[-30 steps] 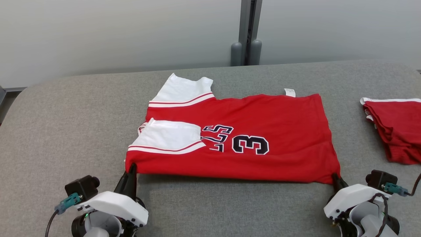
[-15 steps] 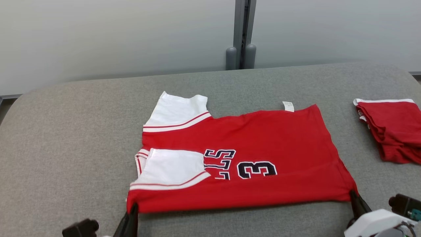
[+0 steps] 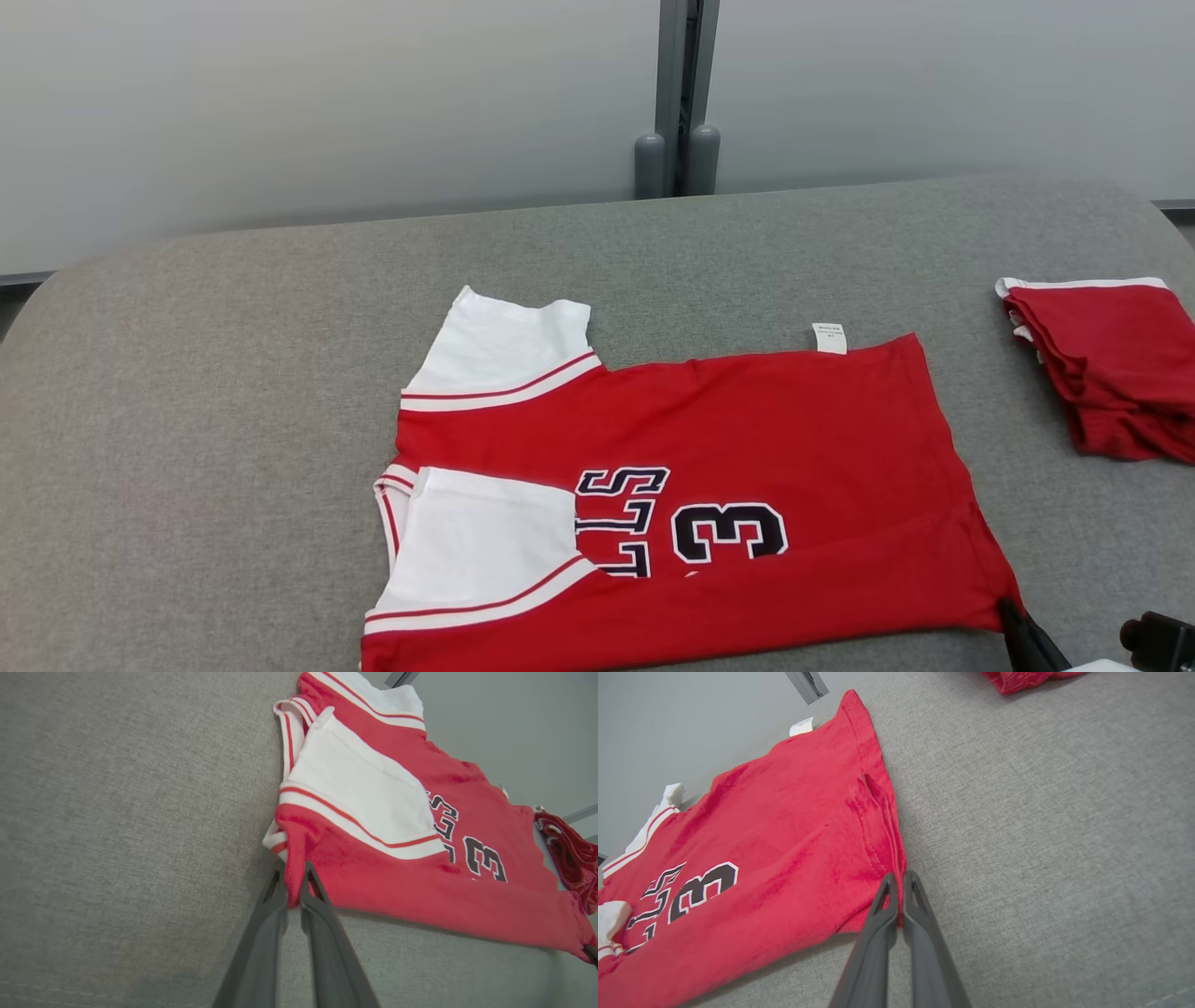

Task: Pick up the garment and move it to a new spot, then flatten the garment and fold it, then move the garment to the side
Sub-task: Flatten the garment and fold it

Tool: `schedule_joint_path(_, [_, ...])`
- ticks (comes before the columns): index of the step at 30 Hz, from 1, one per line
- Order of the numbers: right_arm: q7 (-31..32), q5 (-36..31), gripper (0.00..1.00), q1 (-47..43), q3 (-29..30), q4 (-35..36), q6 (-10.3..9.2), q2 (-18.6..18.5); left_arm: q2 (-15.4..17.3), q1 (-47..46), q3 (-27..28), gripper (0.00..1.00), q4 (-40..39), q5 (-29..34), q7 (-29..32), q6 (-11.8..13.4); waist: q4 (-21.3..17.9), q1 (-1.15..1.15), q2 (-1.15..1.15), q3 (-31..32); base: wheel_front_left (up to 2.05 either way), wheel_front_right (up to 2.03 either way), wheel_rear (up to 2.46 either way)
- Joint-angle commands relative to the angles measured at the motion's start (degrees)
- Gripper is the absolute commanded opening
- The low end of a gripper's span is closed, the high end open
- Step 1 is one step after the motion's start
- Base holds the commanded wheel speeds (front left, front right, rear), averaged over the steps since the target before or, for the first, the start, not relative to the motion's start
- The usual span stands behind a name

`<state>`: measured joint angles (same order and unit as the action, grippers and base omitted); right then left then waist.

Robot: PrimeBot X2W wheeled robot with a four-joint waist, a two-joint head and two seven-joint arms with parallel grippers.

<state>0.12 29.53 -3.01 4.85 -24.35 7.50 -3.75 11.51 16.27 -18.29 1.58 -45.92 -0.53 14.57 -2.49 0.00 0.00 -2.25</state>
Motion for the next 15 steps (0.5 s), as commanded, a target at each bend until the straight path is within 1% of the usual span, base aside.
schedule_joint_path(1, [0.8, -0.8, 0.42, -1.0, 0.8, 1.4, -0.01, 0.0, 0.4, -0.4, 0.0, 0.20, 0.4, 0.6, 0.1, 0.3, -0.2, 0.00, 0.00, 0.0, 0.00, 0.00, 0.00])
schedule_joint_path(2, [1.3, -0.8, 0.61, -1.2, 1.2, 2.1, -0.01, 0.2, 0.6, -0.7, -0.3, 0.40, 0.7, 0.9, 0.2, 0.3, -0.3, 0.00, 0.00, 0.0, 0.00, 0.00, 0.00])
schedule_joint_path(3, [1.6, -1.1, 0.89, -1.4, 1.4, 2.7, -0.01, 0.3, 0.7, -1.0, -0.4, 0.59, 0.9, 1.1, 0.1, 0.3, -0.4, 0.00, 0.00, 0.0, 0.00, 0.00, 0.00])
schedule_joint_path(4, [2.0, -1.4, 1.00, -1.5, 1.7, 3.2, -0.01, 0.4, 0.8, -1.3, -0.5, 1.00, 1.1, 1.3, 0.1, 0.3, -0.5, 0.00, 0.00, 0.0, 0.00, 0.00, 0.00])
schedule_joint_path(7, [2.7, -2.2, 1.00, -2.3, 3.1, 3.8, -0.01, 0.6, 1.0, -1.4, 0.2, 1.00, 1.3, 0.4, 0.5, 0.2, -0.9, 0.00, 0.00, 0.0, 0.00, 0.00, 0.00])
schedule_joint_path(12, [2.1, -4.4, 1.00, -1.7, 5.6, 4.5, 0.00, 0.7, 3.2, -2.8, 2.0, 1.00, 1.1, 1.2, -0.6, 0.2, -1.5, 0.00, 0.00, -0.2, 0.00, 0.00, 0.00])
schedule_joint_path(13, [2.1, -4.4, 1.00, -1.7, 5.6, 4.5, 0.00, 0.7, 3.2, -2.8, 2.0, 1.00, 1.1, 1.2, -0.6, 0.2, -1.5, 0.00, 0.00, -0.2, 0.00, 0.00, 0.00])
schedule_joint_path(15, [1.6, -5.2, 1.00, -0.9, 5.6, 5.3, 0.00, 0.7, 4.2, -4.5, 2.1, 1.00, 0.9, 2.1, -0.5, -0.1, -1.9, 0.00, 0.00, -0.3, 0.00, 0.00, 0.00])
